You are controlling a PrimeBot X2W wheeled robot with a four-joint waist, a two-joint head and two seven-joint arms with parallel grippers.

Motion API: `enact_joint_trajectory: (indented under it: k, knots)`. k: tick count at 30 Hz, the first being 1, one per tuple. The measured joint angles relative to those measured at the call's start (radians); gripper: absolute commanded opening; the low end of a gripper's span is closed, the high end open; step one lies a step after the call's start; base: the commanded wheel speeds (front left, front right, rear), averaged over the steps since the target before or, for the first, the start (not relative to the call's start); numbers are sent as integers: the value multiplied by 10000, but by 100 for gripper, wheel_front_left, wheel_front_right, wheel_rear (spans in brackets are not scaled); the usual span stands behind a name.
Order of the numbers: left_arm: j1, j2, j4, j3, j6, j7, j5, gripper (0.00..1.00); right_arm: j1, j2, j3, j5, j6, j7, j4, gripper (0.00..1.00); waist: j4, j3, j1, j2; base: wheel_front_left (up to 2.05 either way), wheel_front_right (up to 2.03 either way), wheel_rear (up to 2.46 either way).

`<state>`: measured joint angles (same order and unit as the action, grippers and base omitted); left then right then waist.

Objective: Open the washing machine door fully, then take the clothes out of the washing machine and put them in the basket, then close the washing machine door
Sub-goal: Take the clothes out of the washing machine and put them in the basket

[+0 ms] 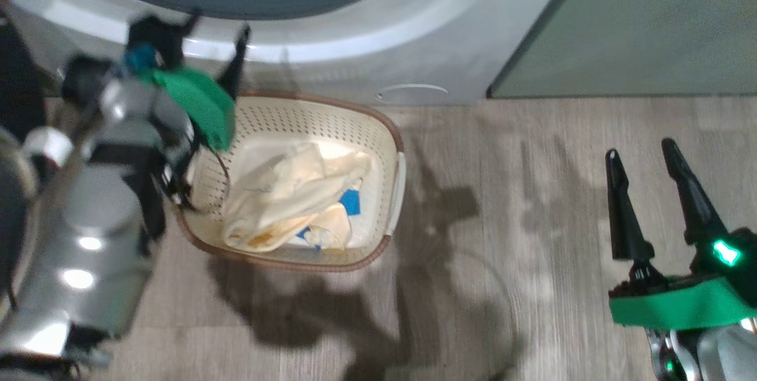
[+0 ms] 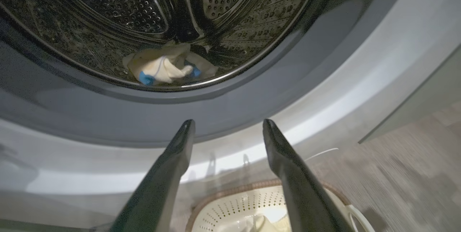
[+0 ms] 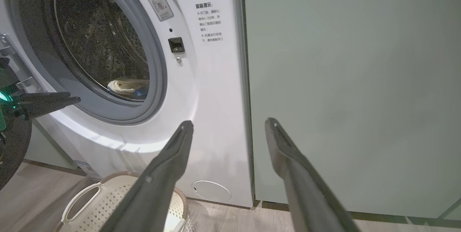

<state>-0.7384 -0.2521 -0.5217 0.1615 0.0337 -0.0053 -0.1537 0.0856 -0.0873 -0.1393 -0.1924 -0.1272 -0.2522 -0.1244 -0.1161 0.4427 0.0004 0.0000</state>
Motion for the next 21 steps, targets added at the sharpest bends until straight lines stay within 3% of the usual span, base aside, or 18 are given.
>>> enact_joint_trajectory:
  k: [21]
  knots:
    - [-4532,-1921,-1770,639,-796,1994,1101,100,911,339,-635,-420,0,0,73,100,-1850,1627,-2,0,0,0,0]
